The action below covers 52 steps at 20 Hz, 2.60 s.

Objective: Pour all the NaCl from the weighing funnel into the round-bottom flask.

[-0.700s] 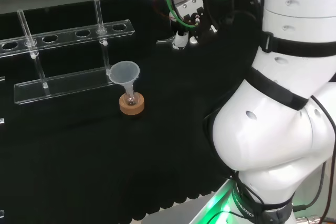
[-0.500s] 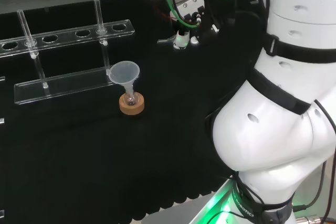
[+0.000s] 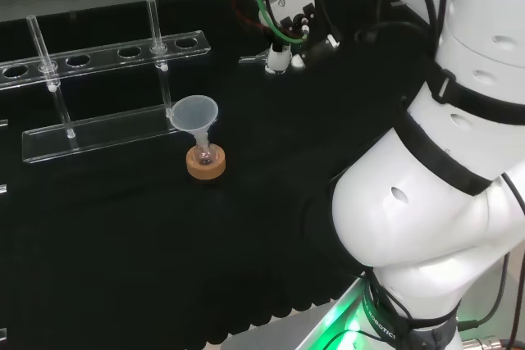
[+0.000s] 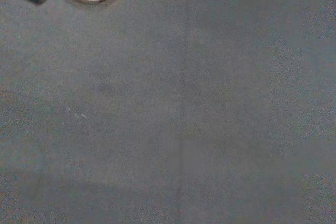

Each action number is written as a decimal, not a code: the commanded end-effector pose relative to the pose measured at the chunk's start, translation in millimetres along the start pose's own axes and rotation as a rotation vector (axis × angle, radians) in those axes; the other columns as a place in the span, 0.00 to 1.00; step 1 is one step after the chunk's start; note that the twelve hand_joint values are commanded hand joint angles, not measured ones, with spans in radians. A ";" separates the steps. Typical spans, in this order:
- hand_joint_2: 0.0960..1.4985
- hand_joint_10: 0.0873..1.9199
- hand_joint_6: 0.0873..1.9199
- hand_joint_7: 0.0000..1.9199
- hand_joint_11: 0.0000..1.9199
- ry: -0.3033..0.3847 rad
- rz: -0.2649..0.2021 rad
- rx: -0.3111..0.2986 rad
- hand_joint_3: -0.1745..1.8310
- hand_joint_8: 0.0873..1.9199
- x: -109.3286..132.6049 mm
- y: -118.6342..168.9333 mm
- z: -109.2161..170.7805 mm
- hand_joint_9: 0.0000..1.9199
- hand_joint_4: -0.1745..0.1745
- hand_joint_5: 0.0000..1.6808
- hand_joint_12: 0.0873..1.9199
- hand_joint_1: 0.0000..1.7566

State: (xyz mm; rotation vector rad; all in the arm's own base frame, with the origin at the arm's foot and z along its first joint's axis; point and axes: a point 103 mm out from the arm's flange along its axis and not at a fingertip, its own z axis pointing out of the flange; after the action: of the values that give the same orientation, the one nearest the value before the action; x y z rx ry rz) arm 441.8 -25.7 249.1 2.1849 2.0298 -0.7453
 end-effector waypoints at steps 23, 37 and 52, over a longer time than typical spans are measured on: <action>0.47 0.18 0.42 0.32 0.36 -0.192 0.025 0.018 0.37 0.33 83.5 -123.9 -47.9 0.48 1.00 0.68 0.57 0.62; 0.47 0.18 0.42 0.32 0.36 -0.257 0.021 0.035 0.37 0.33 97.2 -116.7 -50.3 0.48 1.00 0.68 0.57 0.62; 0.47 0.18 0.42 0.32 0.36 -0.338 0.025 0.054 0.37 0.33 104.4 -109.3 -50.8 0.48 1.00 0.68 0.57 0.62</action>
State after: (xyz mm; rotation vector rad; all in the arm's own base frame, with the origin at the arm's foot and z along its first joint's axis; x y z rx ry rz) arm 352.2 99.9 282.3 1.9631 1.8481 -1.0688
